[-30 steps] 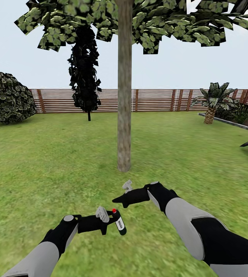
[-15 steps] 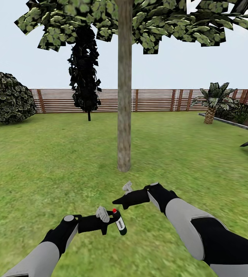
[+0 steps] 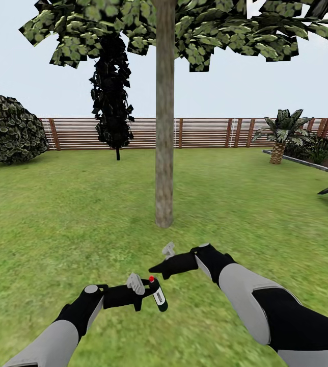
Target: In the garden, pick up the pesticide atomizer on the floor and spray pesticide onto both trees until each tree trunk is fully covered.
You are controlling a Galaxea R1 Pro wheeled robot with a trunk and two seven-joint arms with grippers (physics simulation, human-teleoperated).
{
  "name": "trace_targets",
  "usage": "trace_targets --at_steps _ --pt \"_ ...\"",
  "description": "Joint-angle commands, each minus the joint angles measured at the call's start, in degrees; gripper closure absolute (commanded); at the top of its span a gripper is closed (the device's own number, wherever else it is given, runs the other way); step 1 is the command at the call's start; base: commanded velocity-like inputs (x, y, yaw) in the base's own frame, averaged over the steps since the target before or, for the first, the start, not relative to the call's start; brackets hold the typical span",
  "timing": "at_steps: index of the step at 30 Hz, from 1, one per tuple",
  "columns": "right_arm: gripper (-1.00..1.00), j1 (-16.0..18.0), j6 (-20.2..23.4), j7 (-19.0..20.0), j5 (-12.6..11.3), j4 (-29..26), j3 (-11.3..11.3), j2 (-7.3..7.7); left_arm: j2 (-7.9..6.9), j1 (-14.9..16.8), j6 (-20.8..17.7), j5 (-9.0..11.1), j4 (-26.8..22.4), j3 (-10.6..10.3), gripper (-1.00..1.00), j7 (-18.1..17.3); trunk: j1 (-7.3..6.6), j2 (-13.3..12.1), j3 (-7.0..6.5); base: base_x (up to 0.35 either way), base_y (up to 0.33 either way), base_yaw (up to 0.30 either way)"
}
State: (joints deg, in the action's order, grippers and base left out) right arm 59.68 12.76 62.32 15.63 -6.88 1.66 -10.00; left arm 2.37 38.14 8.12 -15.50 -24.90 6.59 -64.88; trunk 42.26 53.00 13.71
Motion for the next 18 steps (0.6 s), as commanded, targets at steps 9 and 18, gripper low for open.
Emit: trace_targets --at_steps 9,18 --pt "1.00 0.0 0.0 -0.3 0.0 0.3 0.0 0.00 0.00 0.0 0.0 0.0 -0.1 0.0 1.00 0.0 0.00 0.0 0.00 0.000 0.000 0.000" --pt "1.00 0.0 -0.1 -1.4 0.1 0.3 0.0 0.00 0.00 0.0 0.0 0.0 -0.1 0.0 1.00 -0.1 0.00 0.0 0.00 0.000 0.000 0.000"
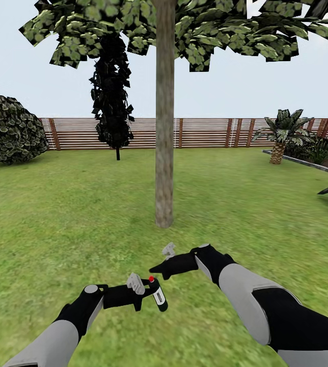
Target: In the garden, pick up the pesticide atomizer on the floor and spray pesticide onto both trees until each tree trunk is fully covered.
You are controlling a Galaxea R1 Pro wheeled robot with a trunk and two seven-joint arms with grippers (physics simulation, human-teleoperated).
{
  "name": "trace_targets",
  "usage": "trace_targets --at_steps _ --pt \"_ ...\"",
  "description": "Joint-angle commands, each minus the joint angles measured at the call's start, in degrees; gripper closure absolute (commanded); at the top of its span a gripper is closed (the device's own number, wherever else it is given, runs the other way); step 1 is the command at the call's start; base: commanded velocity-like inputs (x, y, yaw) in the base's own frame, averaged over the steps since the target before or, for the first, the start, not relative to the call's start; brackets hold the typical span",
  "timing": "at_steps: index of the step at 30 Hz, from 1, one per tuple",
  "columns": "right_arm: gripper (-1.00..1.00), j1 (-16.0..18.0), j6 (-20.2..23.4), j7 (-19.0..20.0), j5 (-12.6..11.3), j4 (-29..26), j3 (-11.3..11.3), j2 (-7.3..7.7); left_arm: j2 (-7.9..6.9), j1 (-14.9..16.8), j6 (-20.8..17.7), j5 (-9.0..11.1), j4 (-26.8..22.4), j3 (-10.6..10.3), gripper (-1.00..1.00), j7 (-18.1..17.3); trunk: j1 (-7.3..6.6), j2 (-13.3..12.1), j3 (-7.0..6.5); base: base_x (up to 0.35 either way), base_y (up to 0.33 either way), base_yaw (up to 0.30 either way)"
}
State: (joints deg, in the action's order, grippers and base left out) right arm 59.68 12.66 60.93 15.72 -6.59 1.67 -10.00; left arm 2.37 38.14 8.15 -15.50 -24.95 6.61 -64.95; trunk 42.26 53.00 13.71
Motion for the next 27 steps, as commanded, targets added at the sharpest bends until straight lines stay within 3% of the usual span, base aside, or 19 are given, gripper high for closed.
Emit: trace_targets --at_steps 1,19,27 --pt "1.00 0.0 0.0 -0.7 0.0 0.0 0.0 0.00 0.00 0.0 0.0 0.0 0.0 0.0 1.00 0.0 0.00 0.0 0.00 0.000 0.000 0.000" --pt "1.00 -0.2 -0.1 -2.4 0.0 1.0 0.0 0.00 0.00 0.0 0.0 0.0 0.0 0.1 1.00 0.0 0.00 0.0 0.00 0.000 0.000 0.000" --pt "1.00 -0.3 -0.1 -2.5 3.1 1.6 0.0 0.00 0.00 0.0 0.0 0.0 0.0 0.1 1.00 0.0 0.00 0.0 0.00 0.000 0.000 0.000"
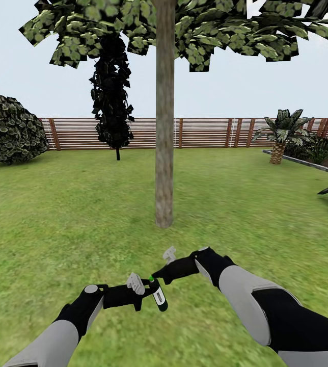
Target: In the garden, pick up the pesticide atomizer on the floor and spray pesticide onto both trees until each tree trunk is fully covered.
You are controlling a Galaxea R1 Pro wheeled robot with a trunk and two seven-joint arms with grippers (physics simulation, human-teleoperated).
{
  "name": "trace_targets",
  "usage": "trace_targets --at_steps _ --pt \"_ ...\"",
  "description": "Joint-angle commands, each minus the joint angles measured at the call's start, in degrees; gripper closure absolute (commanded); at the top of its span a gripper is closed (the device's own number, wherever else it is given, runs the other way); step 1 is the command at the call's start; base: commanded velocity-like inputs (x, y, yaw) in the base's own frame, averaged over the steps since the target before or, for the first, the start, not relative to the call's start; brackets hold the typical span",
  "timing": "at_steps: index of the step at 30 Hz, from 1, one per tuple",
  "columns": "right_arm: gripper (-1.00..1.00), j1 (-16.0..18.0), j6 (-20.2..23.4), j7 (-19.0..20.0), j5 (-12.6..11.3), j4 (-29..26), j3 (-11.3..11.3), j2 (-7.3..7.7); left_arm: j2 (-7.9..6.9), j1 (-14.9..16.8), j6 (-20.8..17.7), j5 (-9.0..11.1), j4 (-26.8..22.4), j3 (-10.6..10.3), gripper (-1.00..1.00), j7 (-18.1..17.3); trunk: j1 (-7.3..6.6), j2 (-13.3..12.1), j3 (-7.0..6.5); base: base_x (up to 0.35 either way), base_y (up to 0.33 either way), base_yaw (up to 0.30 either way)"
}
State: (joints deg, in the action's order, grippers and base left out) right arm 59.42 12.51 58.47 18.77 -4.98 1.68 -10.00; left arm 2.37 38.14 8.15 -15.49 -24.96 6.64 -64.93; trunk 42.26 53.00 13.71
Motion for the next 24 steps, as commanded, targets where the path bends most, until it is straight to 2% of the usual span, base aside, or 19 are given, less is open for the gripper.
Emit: trace_targets --at_steps 1,16,20,21,24 --pt "1.00 0.0 0.0 0.0 0.2 0.0 0.0 0.00 0.00 0.0 0.0 0.0 0.0 0.0 1.00 0.0 0.00 0.0 0.00 0.000 0.000 0.000" --pt "1.00 0.0 0.0 -0.6 0.7 -0.9 0.0 0.00 0.00 0.0 0.0 0.0 0.0 0.0 1.00 0.0 0.00 0.0 0.00 0.000 0.000 0.000" --pt "1.00 0.1 0.3 -5.2 0.7 -4.2 -0.1 0.00 0.00 0.0 0.0 0.0 0.0 0.0 1.00 0.0 0.00 0.0 0.00 0.000 0.000 0.000" --pt "1.00 0.2 0.5 -8.6 0.6 -6.7 -0.2 0.00 0.00 0.0 0.0 0.0 0.0 0.0 1.00 0.0 0.00 0.0 0.00 0.000 0.000 0.000" --pt "1.00 0.3 1.9 -12.5 0.6 -10.5 -0.3 0.38 0.00 0.0 0.0 0.0 0.0 0.0 1.00 0.0 0.00 0.0 0.00 0.000 0.000 0.000"
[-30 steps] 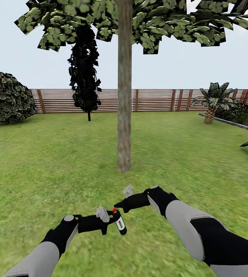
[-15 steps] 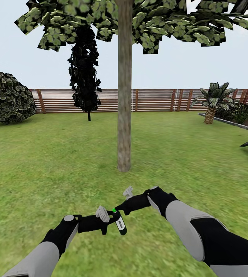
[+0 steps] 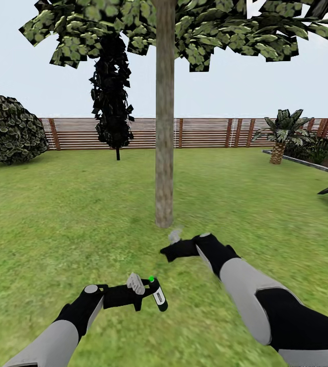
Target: In the garden, pick up the pesticide atomizer on the floor and spray pesticide onto both trees until each tree trunk is fully covered.
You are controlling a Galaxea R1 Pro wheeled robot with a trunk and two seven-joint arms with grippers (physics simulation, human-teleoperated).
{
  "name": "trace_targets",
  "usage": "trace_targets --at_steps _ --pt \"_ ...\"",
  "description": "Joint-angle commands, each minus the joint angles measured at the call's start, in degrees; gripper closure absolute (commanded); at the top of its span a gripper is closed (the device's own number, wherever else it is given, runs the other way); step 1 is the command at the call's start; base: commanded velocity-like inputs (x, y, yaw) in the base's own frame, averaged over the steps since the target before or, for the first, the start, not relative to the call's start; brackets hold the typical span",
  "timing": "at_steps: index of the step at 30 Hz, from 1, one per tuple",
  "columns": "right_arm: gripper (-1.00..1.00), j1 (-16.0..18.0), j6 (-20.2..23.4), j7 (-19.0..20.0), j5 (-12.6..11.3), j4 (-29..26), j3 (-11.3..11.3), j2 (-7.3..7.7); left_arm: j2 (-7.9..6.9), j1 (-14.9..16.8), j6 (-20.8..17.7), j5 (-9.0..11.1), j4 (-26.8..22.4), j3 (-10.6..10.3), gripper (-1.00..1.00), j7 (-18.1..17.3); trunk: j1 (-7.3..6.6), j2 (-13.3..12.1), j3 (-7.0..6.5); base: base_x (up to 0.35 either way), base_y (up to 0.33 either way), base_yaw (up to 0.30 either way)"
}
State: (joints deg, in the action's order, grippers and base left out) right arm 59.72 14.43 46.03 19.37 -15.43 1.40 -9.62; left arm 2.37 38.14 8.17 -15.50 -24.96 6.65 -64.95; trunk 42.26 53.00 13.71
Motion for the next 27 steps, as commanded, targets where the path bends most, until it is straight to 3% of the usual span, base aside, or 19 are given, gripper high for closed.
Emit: trace_targets --at_steps 1,3,8,10,12,14,15,16,17,19,21,24,27 --pt "-1.00 0.0 1.8 -2.2 0.0 -2.1 0.0 0.14 0.00 0.0 0.0 0.0 0.0 0.0 1.00 0.0 0.00 0.0 0.00 0.000 0.000 0.000" --pt "-1.00 0.0 3.4 -4.4 0.0 -3.7 0.0 0.25 0.00 0.0 0.0 0.0 0.0 0.0 1.00 0.0 0.00 0.0 0.00 0.000 0.000 0.000" --pt "-1.00 0.1 5.7 -14.3 0.0 -6.3 -0.2 0.96 0.00 0.0 0.0 0.0 0.0 0.0 1.00 0.0 0.00 0.0 0.00 0.000 0.000 0.000" --pt "-1.00 0.1 5.8 -20.5 0.0 -6.5 -0.3 1.69 -0.02 0.0 0.0 0.0 0.0 0.1 1.00 0.1 0.00 0.0 0.00 0.000 0.000 0.000" --pt "-1.00 0.0 4.7 -29.1 -0.1 -6.5 -0.9 3.73 -0.06 0.0 0.0 0.1 0.0 0.2 1.00 2.0 0.00 0.0 0.00 0.000 0.000 0.000" --pt "-1.00 -0.1 2.7 -34.6 -0.2 -6.1 -2.5 6.28 -0.07 0.0 0.0 0.1 0.0 0.4 1.00 6.8 0.00 0.0 0.00 0.000 0.000 0.000" --pt "-1.00 -0.2 1.6 -37.4 -0.4 -5.2 -4.5 8.08 -0.08 0.0 0.0 0.2 0.1 0.5 1.00 11.4 0.00 0.0 0.00 0.000 0.000 0.000" --pt "-1.00 -0.3 1.1 -38.6 -0.4 -4.5 -5.8 8.92 -0.08 0.0 0.0 0.3 0.1 0.5 1.00 14.0 0.00 0.0 0.00 0.000 0.000 0.000" --pt "-1.00 -0.7 -0.4 -41.4 -0.6 -1.7 -10.3 11.26 0.03 0.0 0.0 0.4 0.2 0.6 1.00 22.0 0.00 0.0 0.00 0.000 0.000 0.000" --pt "-1.00 -1.4 -2.3 -43.1 -0.6 -0.1 -13.2 12.98 0.21 0.0 0.1 0.5 0.3 0.7 1.00 27.0 0.00 0.0 0.00 0.000 0.000 0.000" --pt "-1.00 -3.6 -8.0 -47.0 -0.7 3.3 -17.2 16.00 1.08 0.0 0.1 0.5 0.3 0.7 1.00 34.7 0.00 0.0 0.00 0.000 0.000 0.000" --pt "-1.00 -7.7 -15.7 -54.6 -0.7 10.2 -19.3 17.75 2.12 0.0 0.0 0.5 0.3 0.6 1.00 44.2 0.00 0.0 0.00 0.000 0.000 0.000" --pt "-1.00 -9.6 -19.4 -57.6 -0.7 13.9 -19.7 17.87 2.65 0.0 0.0 0.6 0.3 0.6 1.00 51.2 0.00 0.0 0.00 0.000 0.000 0.000"
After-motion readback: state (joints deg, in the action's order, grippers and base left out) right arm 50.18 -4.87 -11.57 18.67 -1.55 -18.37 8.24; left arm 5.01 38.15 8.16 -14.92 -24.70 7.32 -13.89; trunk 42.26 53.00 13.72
